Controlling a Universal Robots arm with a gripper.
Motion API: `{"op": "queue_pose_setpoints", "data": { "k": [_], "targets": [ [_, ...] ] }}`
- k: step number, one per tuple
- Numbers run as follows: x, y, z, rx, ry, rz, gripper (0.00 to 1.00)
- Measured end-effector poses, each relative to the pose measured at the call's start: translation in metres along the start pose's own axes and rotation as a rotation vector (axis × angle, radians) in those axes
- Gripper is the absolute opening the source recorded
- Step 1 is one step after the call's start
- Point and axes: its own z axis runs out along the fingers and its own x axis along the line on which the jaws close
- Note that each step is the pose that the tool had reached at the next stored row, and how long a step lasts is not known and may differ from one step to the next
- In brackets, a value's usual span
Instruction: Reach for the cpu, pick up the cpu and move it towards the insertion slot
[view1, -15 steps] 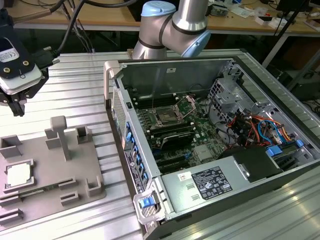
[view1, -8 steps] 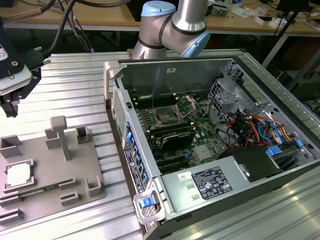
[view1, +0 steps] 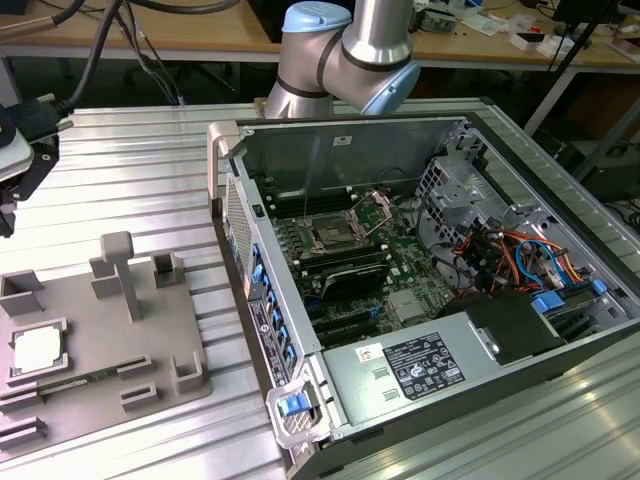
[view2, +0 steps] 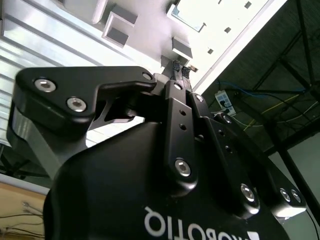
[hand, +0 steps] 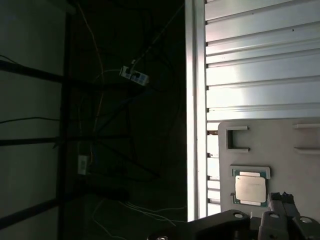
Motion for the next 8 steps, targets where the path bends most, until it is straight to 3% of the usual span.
{"op": "queue_pose_setpoints", "data": {
  "k": [8],
  "targets": [
    [0.0120,0.0002,0.0001,0.0000,0.0000,0.000,0.11]
  ]
}}
